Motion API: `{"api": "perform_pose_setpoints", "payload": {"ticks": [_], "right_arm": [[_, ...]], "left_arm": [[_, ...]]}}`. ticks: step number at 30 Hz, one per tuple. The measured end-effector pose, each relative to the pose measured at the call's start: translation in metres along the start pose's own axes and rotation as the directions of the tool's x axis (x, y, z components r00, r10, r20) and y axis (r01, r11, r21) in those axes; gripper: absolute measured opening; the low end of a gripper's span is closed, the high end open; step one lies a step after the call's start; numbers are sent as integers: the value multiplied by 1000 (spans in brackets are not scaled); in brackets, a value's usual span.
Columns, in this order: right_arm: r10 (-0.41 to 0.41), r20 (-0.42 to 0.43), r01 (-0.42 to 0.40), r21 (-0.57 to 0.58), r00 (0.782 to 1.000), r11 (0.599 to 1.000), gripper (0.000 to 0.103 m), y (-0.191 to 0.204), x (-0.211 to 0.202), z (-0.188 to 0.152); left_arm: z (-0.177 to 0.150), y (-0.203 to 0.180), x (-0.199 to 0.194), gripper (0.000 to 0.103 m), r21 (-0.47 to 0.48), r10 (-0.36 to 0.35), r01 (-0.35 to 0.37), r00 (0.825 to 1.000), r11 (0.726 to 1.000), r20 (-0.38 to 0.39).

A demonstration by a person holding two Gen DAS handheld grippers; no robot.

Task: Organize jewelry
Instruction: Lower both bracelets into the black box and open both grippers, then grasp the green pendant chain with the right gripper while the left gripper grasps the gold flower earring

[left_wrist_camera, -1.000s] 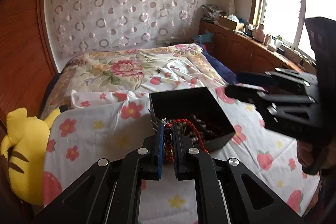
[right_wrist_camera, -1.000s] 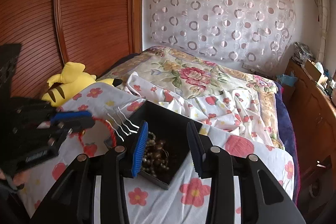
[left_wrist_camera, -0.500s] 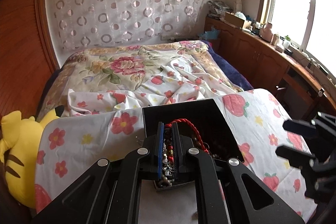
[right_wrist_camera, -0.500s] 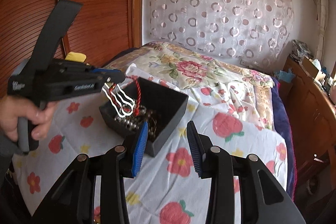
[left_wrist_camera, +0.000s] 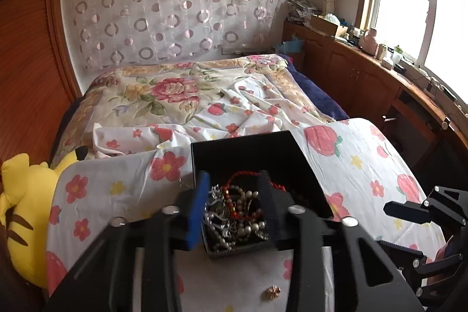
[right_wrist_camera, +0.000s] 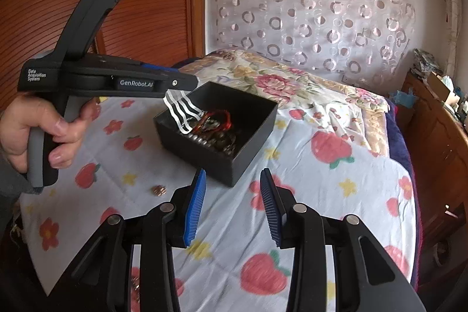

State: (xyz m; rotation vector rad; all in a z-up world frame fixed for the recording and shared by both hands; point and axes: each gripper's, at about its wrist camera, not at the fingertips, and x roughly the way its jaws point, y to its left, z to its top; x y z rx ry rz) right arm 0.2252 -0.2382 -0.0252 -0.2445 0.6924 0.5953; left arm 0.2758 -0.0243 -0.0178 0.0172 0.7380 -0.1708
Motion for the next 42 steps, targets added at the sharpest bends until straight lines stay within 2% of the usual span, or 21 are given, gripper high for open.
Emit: {"api": "perform_pose_setpoints", "payload": {"ticks": [1, 4, 8, 17, 25, 27, 29, 31, 32, 40, 42], "right_arm": [[6, 0, -6, 2, 1000, 1000, 41, 1, -2, -3], [32, -9, -32, 1, 999, 999, 41, 7, -8, -16], [68, -41, -69, -4, 997, 998, 41, 17, -15, -38], [120, -119, -119, 17, 986, 993, 40, 42, -18, -79], [113, -174, -110, 27, 978, 994, 31, 54, -4, -88], [96, -173, -95, 16, 980, 995, 29, 57, -2, -87], [76, -176, -79, -8, 981, 997, 19, 61, -2, -87], [67, -178, -74, -35, 982, 997, 18, 64, -3, -87], [70, -179, -78, -40, 981, 996, 14, 65, -4, -87], [44, -112, -49, -33, 993, 998, 13, 51, -21, -80], [33, -91, -36, -28, 995, 999, 13, 45, -27, -75]], "left_arm": [[-3, 1, -2, 41, 0, -2, 2, 1000, 1000, 2], [-19, 3, -12, 60, 5, -2, 2, 1000, 1000, 17], [-43, 5, -24, 71, 22, -17, 16, 1000, 1000, 22], [-95, 8, -32, 73, 18, -52, 52, 998, 998, -24], [-118, 7, -28, 73, 26, -68, 69, 996, 997, -63], [-118, 7, -28, 73, 28, -69, 71, 995, 997, -65], [-119, 6, -27, 73, 31, -70, 72, 995, 997, -70], [-120, 5, -26, 73, 39, -66, 69, 995, 997, -75], [-121, 4, -25, 73, 42, -64, 68, 995, 997, -79], [-124, -3, -14, 72, 58, -92, 100, 988, 993, -125], [-123, -6, -10, 69, 67, -103, 113, 986, 991, -134]]}}
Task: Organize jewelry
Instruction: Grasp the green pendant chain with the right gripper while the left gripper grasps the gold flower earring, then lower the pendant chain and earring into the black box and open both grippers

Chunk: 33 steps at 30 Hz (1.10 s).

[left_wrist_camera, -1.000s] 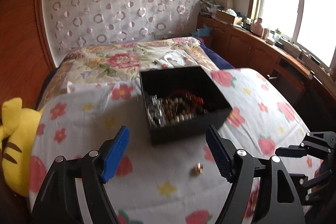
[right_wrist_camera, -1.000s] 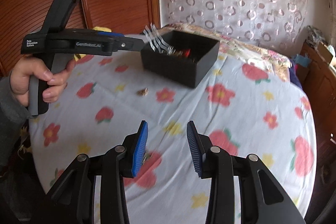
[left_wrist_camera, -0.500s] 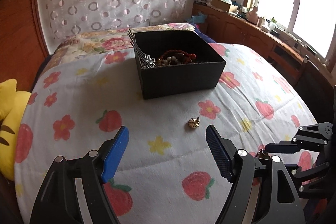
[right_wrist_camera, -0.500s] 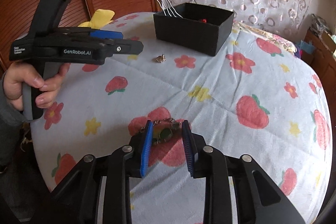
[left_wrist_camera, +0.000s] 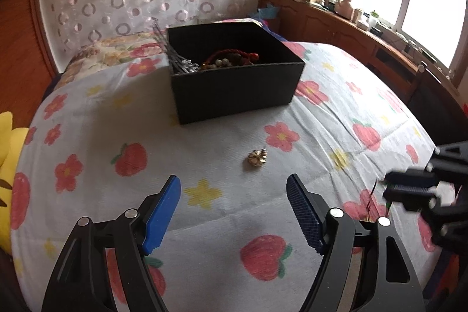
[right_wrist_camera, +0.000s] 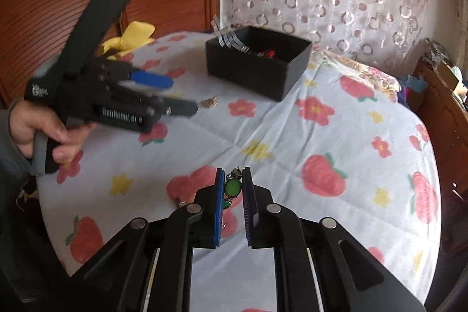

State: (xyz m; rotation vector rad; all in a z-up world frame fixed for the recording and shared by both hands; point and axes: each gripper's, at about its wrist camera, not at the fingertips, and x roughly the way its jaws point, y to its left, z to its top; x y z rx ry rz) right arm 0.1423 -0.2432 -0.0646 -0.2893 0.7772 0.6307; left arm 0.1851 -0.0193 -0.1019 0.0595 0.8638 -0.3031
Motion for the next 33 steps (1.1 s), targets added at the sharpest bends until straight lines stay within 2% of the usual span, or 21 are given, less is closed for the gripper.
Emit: {"api": "perform_pose_setpoints", "payload": {"ticks": [5, 8, 11, 13, 16, 19, 25, 33], "right_arm": [[-11, 44, 10, 9, 999, 1000, 14, -10, -14, 10], [-23, 64, 23, 5, 998, 1000, 14, -13, -21, 16], [-30, 76, 29, 3, 997, 1000, 14, -15, -25, 20], [-33, 84, 33, 1, 996, 999, 14, -17, -27, 23], [-35, 91, 35, 2, 995, 999, 14, -19, -28, 28], [-38, 92, 38, 3, 995, 999, 14, -22, -26, 30], [-48, 97, 48, 3, 994, 999, 14, -27, -23, 40], [-58, 141, 59, -1, 988, 998, 14, -36, -23, 80]], "left_arm": [[6, -3, 8, 49, -1, -27, 27, 999, 1000, -20], [12, -6, 13, 42, 10, -39, 39, 999, 999, -28], [16, -12, 18, 30, 27, -35, 36, 999, 999, -35], [18, -14, 20, 27, 38, -33, 34, 999, 999, -37], [20, -20, 22, 14, 56, -33, 35, 999, 998, -37], [19, -22, 21, 13, 61, -54, 56, 998, 997, -37], [25, -20, 10, 13, 54, -46, 46, 999, 998, -5], [55, -15, -14, 13, 42, -31, 28, 997, 999, 68]]}}
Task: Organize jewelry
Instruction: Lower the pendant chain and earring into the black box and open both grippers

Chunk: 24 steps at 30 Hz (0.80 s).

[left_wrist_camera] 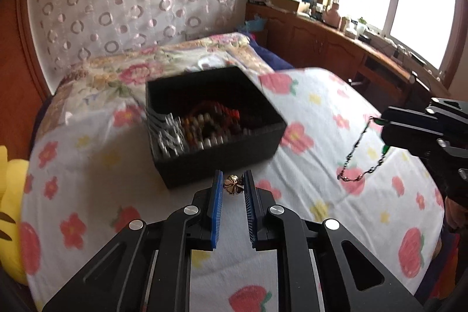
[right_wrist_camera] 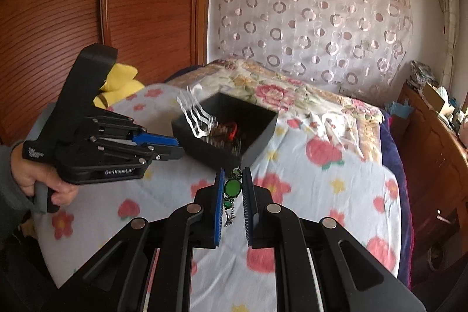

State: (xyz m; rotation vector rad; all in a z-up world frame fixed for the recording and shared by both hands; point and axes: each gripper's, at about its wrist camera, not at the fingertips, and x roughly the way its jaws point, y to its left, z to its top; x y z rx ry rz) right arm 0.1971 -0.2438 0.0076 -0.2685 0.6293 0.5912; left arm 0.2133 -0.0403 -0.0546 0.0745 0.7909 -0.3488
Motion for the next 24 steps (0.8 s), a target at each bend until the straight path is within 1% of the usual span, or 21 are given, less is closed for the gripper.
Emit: {"api": "perform_pose_setpoints", "payload": {"ticks": [5, 12, 14, 15, 16, 17, 18, 21, 23, 24], "right_arm": [[-8, 24, 8, -10, 1000, 1000, 14, -3, 9, 33], [-18, 32, 18, -4, 999, 1000, 14, -7, 29, 67], [-21, 29, 21, -4, 999, 1000, 14, -8, 35, 71], [-24, 26, 24, -2, 999, 1000, 14, -9, 39, 74], [-26, 25, 26, 1, 999, 1000, 14, -10, 41, 75], [-26, 20, 25, 5, 999, 1000, 14, -11, 45, 77], [-30, 13, 30, 4, 999, 1000, 14, -12, 48, 78], [-34, 4, 34, 10, 999, 999, 14, -14, 54, 78], [-38, -3, 38, 11, 999, 999, 14, -13, 60, 80], [-40, -5, 40, 10, 999, 999, 14, -14, 63, 81]], "left_arm": [[28, 4, -10, 14, -2, 12, -11, 999, 1000, 49], [52, 20, -7, 14, -44, 47, -44, 997, 998, 67], [56, 26, -4, 15, -59, 62, -58, 996, 997, 69], [57, 30, -3, 18, -70, 69, -64, 995, 995, 70], [58, 33, -3, 27, -80, 72, -66, 995, 995, 73], [57, 37, -4, 41, -91, 77, -70, 994, 993, 78], [57, 41, -5, 46, -105, 88, -79, 992, 991, 85], [52, 50, -6, 51, -127, 97, -86, 992, 988, 84], [48, 56, -8, 63, -136, 111, -98, 990, 986, 86], [45, 59, -10, 64, -138, 122, -109, 988, 984, 91]]}}
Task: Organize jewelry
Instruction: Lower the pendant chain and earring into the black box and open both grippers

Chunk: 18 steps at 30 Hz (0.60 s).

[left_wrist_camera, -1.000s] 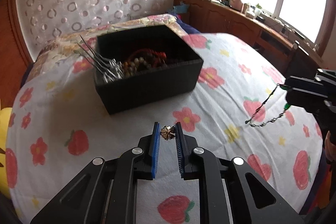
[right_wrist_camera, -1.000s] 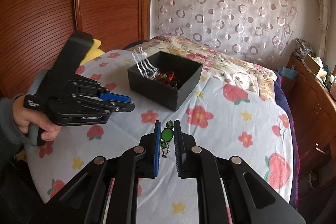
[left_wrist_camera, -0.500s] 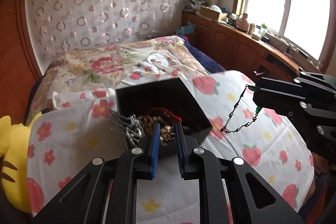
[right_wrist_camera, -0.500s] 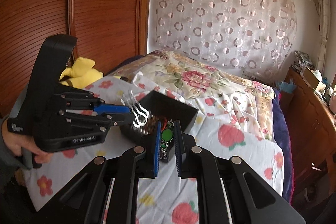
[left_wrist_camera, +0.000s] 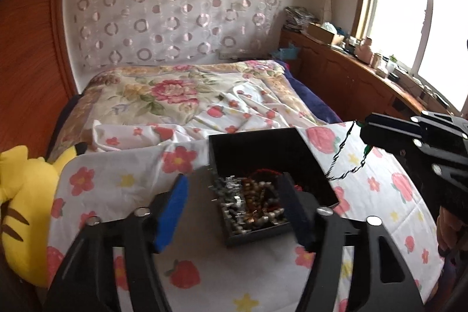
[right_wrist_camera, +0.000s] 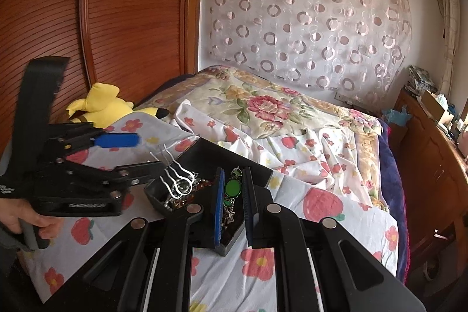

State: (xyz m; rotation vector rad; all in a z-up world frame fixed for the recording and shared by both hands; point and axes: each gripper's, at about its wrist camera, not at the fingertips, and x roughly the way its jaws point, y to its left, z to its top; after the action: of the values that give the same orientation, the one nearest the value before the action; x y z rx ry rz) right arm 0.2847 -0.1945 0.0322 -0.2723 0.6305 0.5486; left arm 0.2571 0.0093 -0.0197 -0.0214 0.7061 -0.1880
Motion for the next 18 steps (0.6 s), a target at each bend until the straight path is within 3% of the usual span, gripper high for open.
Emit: {"api": "perform_pose_setpoints", "payload": {"ticks": [7, 12, 18], "right_arm": [[3, -18, -3, 33, 1000, 999, 14, -1, 23, 2], [-3, -25, 5, 62, 1000, 998, 15, 1, 37, 1], [-4, -16, 5, 79, 1000, 997, 35, 5, 31, -3]], "left_arm": [[-16, 20, -12, 89, -23, 70, -70, 997, 997, 13], [-27, 30, -23, 93, -37, 79, -78, 997, 996, 21], [-41, 30, -44, 95, -29, 95, -93, 993, 995, 67]]}}
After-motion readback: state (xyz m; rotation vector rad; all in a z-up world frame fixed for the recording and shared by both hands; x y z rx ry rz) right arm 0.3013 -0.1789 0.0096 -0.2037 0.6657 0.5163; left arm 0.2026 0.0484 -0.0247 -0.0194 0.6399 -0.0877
